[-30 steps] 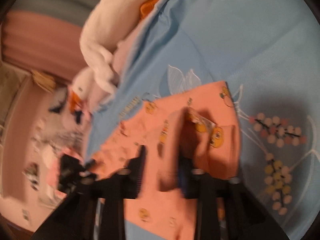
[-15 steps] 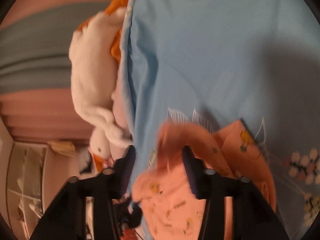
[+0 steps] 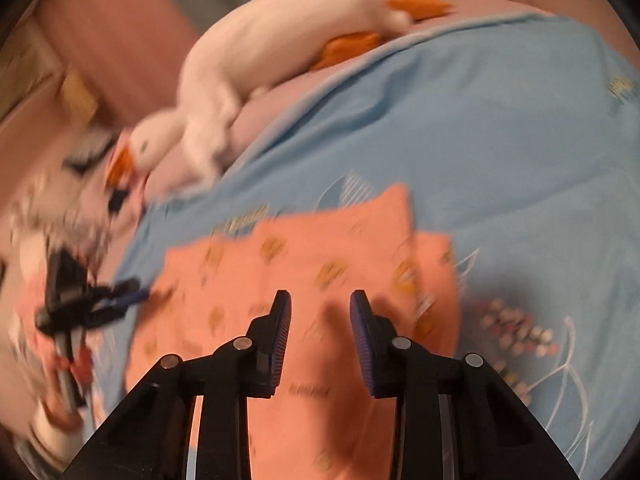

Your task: Fold small clothes

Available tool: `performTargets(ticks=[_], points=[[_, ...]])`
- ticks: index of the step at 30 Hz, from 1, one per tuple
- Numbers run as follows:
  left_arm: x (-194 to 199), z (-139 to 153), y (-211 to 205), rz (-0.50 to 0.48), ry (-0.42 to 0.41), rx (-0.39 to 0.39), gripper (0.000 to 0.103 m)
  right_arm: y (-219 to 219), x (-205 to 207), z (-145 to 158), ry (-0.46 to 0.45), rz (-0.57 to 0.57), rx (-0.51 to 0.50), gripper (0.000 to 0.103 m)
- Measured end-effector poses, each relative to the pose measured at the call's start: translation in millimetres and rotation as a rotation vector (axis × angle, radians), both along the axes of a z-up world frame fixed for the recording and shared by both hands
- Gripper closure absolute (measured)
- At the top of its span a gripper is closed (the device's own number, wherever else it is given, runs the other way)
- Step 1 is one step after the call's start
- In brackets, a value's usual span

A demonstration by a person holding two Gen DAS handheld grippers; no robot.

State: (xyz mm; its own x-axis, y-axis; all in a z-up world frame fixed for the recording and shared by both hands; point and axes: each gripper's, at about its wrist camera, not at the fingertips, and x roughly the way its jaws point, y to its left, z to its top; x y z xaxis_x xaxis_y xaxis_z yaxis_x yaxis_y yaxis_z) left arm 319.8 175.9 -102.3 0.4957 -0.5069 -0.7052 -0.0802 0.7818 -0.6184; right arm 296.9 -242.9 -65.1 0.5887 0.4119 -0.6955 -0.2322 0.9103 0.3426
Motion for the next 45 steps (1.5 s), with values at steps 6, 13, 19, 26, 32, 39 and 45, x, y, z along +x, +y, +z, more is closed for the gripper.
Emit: performTargets(ticks=[6,13,19,26,32,39,45], points=[[-44.2,-16.9,-5.3,-0.057,-0.031,0.099,0.073,4.1,-19.8,-31.0,0.022,0.020,-0.235,0.071],[-89.5,-11.9,8.4,-0.046,-0.021,0.109,0.063,-9.8,-51.4,-32.7,0.056,-0.003,-0.263,0.066],[-105.8,-9.8,29.8,0.075,-0.023,0.086,0.026,-2.6,-76.7,-13.3,0.004,-0.025,-0.258,0.064],[-69.2,-22.1,24.2,0.094,-0.008,-0.009,0.027,55.4,-59.7,-12.2,-0.035,0.103,-0.161,0.055],[-49.5,-18.8,23.1,0.085,-0.020,-0.011,0.027,97.1,-35.1,-25.4,-0.019,0.164,-0.152,0.055],[-23.8,-22.5,23.8,0.081,-0.017,-0.044,0.027,120.6,-6.1,-24.7,-0.018,0.165,-0.178,0.057],[-6.8,-23.2,15.4,0.076,0.008,0.028,0.060,143.3,42.6,-26.7,0.006,0.100,-0.148,0.086]])
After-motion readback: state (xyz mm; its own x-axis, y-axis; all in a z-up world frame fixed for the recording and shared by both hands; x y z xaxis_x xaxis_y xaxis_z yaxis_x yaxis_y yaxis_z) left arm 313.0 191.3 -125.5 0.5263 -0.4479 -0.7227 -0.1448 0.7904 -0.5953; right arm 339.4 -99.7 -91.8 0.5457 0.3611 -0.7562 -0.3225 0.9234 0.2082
